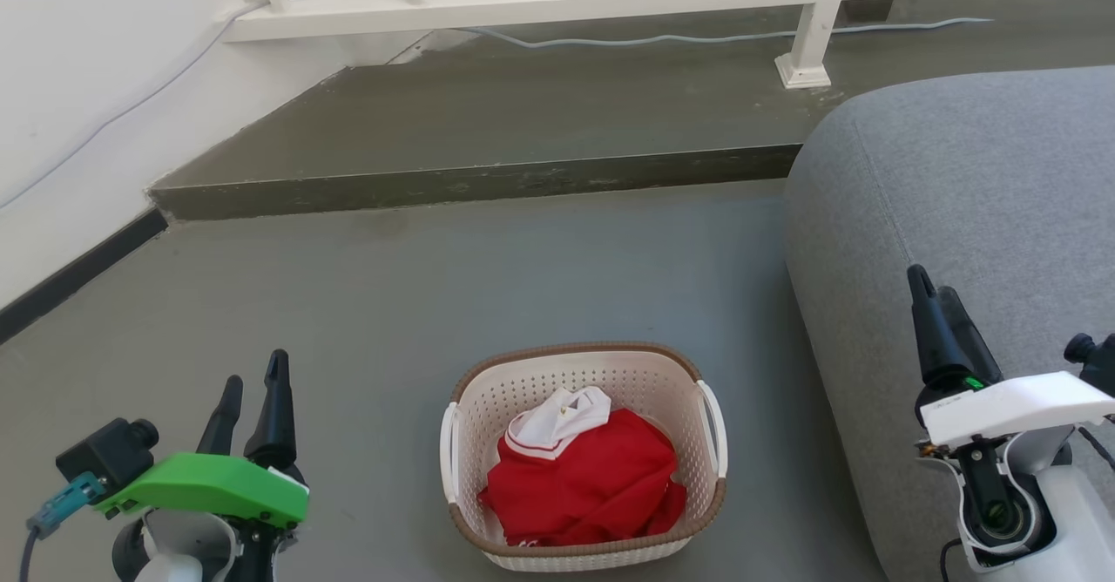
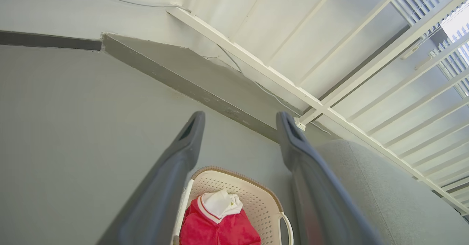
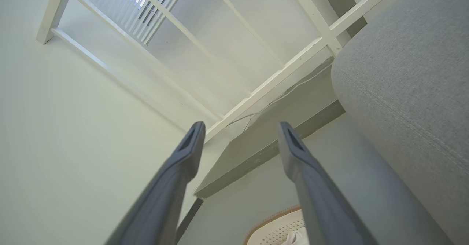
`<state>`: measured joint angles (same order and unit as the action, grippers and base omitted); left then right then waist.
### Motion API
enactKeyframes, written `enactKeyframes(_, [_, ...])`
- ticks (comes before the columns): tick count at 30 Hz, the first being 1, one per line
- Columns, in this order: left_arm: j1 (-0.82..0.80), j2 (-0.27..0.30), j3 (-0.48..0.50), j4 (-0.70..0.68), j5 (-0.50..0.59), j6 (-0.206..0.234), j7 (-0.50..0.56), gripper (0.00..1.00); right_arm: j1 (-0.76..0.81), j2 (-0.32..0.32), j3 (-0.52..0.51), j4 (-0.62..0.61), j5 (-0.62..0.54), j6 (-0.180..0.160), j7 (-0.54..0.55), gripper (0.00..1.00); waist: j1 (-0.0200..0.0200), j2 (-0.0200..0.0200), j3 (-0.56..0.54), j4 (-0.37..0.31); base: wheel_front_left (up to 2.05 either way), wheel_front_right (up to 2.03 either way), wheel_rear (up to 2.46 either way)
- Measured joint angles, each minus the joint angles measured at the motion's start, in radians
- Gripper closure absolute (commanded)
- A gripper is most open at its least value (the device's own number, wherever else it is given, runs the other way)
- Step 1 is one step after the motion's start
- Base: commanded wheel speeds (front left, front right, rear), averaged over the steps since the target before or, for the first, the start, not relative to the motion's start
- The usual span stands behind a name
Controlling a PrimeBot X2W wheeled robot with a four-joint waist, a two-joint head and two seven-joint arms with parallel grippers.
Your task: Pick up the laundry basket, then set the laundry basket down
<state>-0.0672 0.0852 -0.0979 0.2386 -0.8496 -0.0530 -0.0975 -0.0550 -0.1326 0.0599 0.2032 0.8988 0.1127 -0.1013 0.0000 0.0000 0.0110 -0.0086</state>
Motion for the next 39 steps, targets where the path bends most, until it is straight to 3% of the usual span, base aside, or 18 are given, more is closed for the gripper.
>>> enactKeyframes(16, [-0.016, -0.006, -0.035, -0.026, 0.222, 0.026, -0.058, 0.0, -0.001, 0.001, 0.031, -0.027, -0.244, -0.018, -0.055, 0.0, 0.0, 0.0, 0.005, -0.003, 0.0, 0.0, 0.0])
enactKeyframes(39, [-0.021, -0.011, -0.068, -0.058, 0.539, 0.028, -0.141, 0.0, -0.005, 0.002, 0.051, -0.048, -0.562, -0.019, -0.134, 0.0, 0.0, 0.0001, 0.017, -0.005, 0.0, 0.0, 0.0])
